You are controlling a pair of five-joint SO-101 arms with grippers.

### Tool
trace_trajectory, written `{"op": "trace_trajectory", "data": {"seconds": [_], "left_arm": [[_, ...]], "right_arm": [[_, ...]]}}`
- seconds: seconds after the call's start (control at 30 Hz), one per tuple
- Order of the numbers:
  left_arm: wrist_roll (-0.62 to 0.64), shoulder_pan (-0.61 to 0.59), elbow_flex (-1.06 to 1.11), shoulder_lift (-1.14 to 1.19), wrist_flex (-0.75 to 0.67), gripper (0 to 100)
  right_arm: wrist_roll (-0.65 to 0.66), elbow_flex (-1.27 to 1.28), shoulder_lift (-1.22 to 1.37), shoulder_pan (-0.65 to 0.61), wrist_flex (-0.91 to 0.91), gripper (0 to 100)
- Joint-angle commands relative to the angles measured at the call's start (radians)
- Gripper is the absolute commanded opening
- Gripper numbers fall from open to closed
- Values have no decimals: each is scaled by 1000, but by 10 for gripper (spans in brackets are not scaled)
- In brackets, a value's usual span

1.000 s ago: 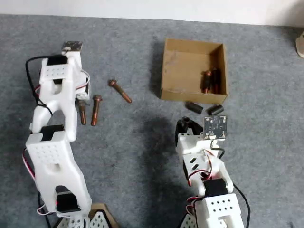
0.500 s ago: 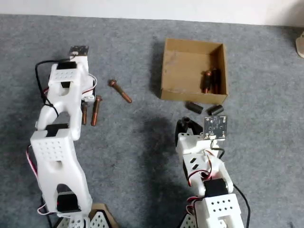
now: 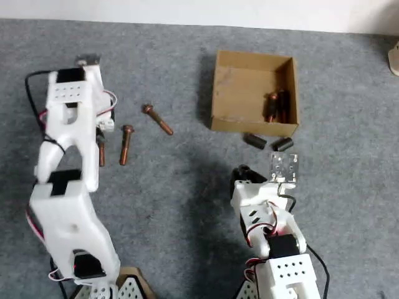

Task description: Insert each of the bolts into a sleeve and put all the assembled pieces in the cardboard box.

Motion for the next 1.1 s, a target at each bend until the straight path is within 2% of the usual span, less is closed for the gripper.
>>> {"op": "trace_trajectory", "data": {"seconds": [0.0, 0.23, 0.37, 0.63, 0.73, 0.97, 1.07], "left_arm": [[-5, 10, 56, -257, 26, 5], [-9, 122, 443, -608, -130, 5], [23, 160, 608, -754, -239, 5], [140, 165, 774, -812, -354, 5], [147, 166, 782, -814, -371, 5], [130, 229, 780, -816, -387, 5], [158, 254, 776, -816, -404, 5]], "right_arm": [[-11, -41, -24, 16, 2, 5], [-6, -102, -24, 50, 125, 5], [-2, -143, -24, 101, 130, 5], [29, -145, -24, 154, 139, 5], [157, -154, -24, 188, 197, 5], [219, -157, -24, -41, 197, 5], [224, -194, -22, -62, 159, 5]]}}
